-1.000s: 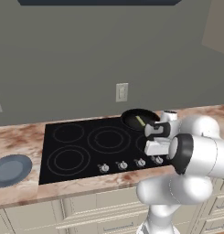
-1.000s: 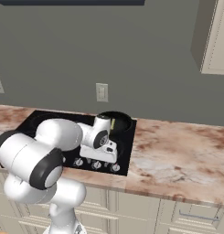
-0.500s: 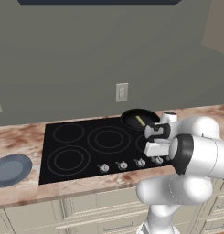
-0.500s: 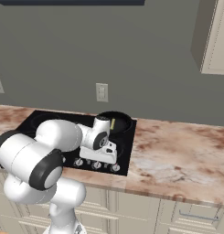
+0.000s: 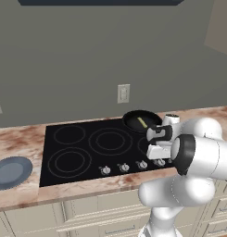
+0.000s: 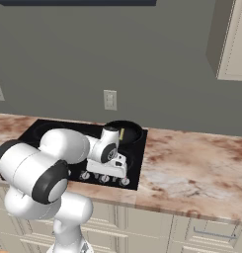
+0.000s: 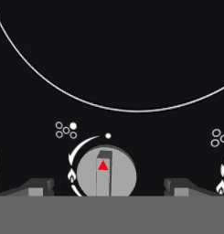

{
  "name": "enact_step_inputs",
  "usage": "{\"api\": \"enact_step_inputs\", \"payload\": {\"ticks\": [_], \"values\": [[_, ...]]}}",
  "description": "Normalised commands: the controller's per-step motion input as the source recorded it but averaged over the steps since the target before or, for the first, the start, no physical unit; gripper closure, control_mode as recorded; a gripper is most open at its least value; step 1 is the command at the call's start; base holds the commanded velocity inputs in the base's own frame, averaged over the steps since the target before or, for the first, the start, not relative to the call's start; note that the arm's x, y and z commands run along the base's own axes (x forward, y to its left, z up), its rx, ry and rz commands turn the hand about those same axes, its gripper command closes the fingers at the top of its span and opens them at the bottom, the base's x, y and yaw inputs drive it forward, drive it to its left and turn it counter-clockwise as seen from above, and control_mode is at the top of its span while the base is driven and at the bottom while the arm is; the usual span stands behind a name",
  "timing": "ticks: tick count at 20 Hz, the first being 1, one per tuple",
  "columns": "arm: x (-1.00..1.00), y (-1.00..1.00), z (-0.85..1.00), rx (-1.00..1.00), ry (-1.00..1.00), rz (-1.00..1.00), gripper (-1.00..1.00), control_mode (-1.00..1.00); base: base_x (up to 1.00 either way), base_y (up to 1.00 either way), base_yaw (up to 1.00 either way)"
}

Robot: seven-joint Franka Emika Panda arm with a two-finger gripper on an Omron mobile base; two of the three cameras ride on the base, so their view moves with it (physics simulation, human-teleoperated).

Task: Pick up the butter stick and place it in the pan. Then turn on the burner for the pan.

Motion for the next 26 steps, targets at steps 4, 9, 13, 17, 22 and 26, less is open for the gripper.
{"api": "enact_step_inputs", "payload": {"ticks": [4,9,13,17,22,26], "values": [[0.00,0.00,-0.13,0.00,0.00,0.01,-1.00,-1.00,0.00,0.00,0.00],[0.00,0.00,-0.03,0.00,0.00,0.00,-1.00,-1.00,0.00,0.00,0.00],[0.00,0.00,0.00,0.00,0.00,0.00,-1.00,-1.00,0.00,0.00,0.00],[0.00,0.00,0.00,0.00,0.00,0.00,1.00,-1.00,0.00,0.00,0.00],[0.00,0.00,0.00,0.00,0.00,0.00,1.00,-1.00,0.00,0.00,0.00],[0.00,0.00,0.00,0.00,0.00,0.00,1.00,-1.00,0.00,0.00,0.00]]}}
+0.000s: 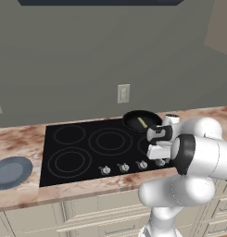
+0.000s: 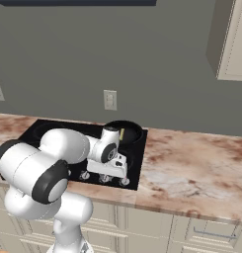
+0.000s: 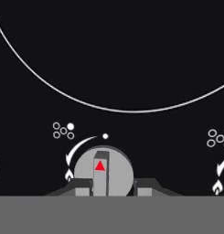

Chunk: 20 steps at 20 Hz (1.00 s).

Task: Pick up the butter stick and place it in the pan. Then turn on the burner for the pan.

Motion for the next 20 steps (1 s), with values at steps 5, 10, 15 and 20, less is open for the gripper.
{"api": "enact_step_inputs", "payload": {"ticks": [5,10,15,20], "values": [[0.00,0.00,0.00,0.00,0.00,0.08,1.00,-1.00,0.00,0.00,0.00],[0.00,0.00,0.00,0.00,0.00,0.16,1.00,-1.00,0.00,0.00,0.00],[0.00,0.00,0.00,0.00,0.00,0.23,1.00,-1.00,0.00,0.00,0.00],[0.00,0.00,0.00,0.00,0.00,0.27,1.00,-1.00,0.00,0.00,0.00]]}}
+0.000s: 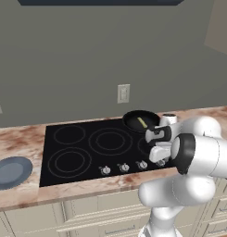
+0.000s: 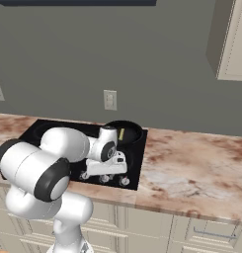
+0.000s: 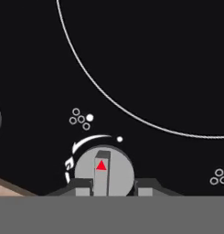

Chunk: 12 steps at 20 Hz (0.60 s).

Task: Pick up the butter stick and place it in the pan. Then turn on the burner for the pan.

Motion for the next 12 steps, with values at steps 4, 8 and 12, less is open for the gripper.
{"api": "enact_step_inputs", "payload": {"ticks": [4,8,12], "values": [[0.00,0.00,0.00,0.00,0.00,0.30,1.00,-1.00,0.00,0.00,0.00],[0.00,0.00,0.00,0.00,0.00,0.30,1.00,-1.00,0.00,0.00,0.00],[0.00,0.00,-0.02,0.02,0.00,0.29,1.00,-1.00,0.00,0.00,0.00]]}}
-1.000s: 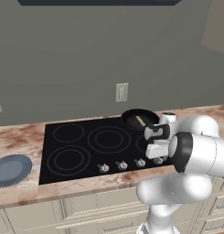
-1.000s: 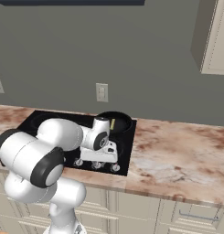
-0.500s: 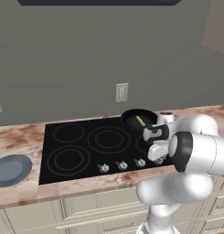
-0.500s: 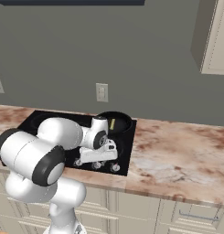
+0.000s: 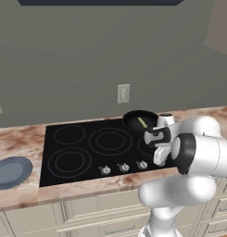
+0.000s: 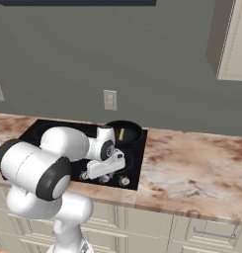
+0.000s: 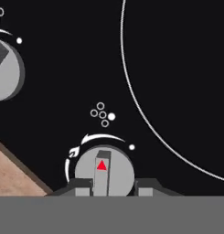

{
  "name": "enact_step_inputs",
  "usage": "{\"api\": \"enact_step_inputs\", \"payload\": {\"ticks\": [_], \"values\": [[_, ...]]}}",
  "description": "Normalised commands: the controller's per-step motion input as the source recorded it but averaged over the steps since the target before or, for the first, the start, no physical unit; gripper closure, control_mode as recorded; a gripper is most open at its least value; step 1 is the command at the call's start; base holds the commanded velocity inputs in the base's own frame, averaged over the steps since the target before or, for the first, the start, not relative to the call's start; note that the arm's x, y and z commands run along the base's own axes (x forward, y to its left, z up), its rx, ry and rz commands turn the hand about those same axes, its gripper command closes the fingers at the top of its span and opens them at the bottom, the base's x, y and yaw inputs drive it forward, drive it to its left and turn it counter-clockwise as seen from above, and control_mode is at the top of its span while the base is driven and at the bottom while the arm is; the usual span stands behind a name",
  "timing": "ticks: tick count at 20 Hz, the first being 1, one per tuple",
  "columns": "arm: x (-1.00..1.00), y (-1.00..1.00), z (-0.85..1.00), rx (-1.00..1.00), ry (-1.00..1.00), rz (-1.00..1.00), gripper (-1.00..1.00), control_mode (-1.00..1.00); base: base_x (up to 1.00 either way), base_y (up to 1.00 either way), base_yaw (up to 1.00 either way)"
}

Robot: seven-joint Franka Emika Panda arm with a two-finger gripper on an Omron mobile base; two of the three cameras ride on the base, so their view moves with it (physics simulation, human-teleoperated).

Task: Pick up the butter stick and place it in the pan. Then turn on the burner for the pan.

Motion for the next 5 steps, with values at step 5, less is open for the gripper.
{"api": "enact_step_inputs", "payload": {"ticks": [5], "values": [[0.00,0.00,-0.07,0.04,-0.05,0.27,1.00,-1.00,0.00,0.00,0.00]]}}
